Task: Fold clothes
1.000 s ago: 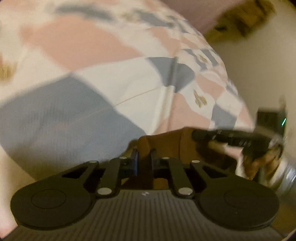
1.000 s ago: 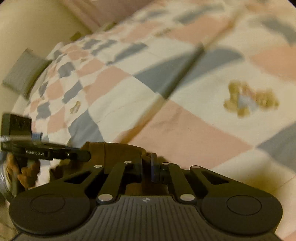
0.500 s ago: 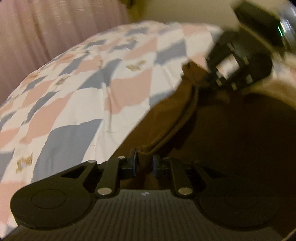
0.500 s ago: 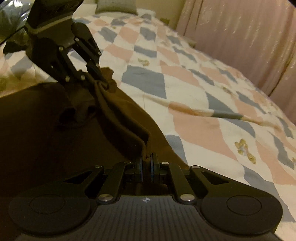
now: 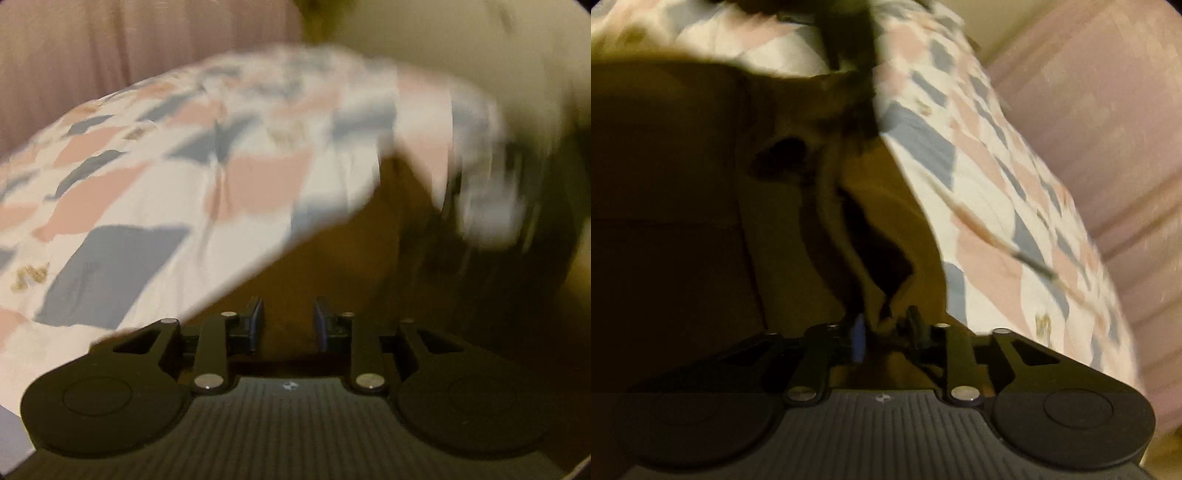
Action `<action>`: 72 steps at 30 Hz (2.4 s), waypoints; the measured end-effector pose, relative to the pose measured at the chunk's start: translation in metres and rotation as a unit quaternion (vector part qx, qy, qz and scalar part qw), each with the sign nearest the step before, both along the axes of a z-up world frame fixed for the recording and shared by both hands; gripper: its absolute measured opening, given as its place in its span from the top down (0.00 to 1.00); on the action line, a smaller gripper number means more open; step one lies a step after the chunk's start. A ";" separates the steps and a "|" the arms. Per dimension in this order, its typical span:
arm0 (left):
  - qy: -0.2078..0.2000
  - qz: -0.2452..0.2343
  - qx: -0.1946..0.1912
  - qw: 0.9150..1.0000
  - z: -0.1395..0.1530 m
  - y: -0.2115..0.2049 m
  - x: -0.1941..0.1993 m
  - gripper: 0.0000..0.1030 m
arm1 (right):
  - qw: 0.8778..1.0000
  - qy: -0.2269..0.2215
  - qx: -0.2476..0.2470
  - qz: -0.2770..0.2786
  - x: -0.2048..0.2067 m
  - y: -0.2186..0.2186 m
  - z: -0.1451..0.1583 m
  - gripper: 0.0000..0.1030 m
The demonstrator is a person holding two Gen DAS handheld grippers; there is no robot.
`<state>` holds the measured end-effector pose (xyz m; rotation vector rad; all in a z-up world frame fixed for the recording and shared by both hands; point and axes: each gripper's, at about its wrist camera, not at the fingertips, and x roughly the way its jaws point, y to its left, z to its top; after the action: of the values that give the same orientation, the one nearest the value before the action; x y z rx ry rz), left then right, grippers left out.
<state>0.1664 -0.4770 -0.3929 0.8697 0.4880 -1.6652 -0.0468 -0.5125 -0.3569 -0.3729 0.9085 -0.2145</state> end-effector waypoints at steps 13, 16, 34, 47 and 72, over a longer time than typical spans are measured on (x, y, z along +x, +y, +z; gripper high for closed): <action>-0.008 0.086 -0.062 0.994 0.010 0.004 0.017 0.73 | 0.985 -0.029 0.130 -0.111 0.030 -0.028 -0.006 0.66; -0.045 0.101 -0.060 0.992 0.002 -0.002 0.029 0.74 | 0.987 -0.046 0.110 -0.104 0.034 -0.027 -0.007 0.60; 0.332 0.380 0.026 0.863 -0.007 0.042 0.206 0.38 | 0.818 -0.195 0.403 -0.360 -0.053 -0.179 0.007 0.25; 0.349 0.287 0.011 0.892 -0.012 0.038 0.186 0.92 | 0.810 -0.177 0.455 -0.326 -0.061 -0.170 -0.003 0.87; -0.311 -0.056 -0.031 0.948 -0.004 0.311 -0.088 0.56 | 0.979 0.081 -0.120 -0.142 -0.144 0.223 0.012 0.31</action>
<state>0.0788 -0.1658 -0.3973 1.3248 -0.0518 -1.3935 -0.1908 -0.2891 -0.3449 -0.4878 1.1008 -0.5659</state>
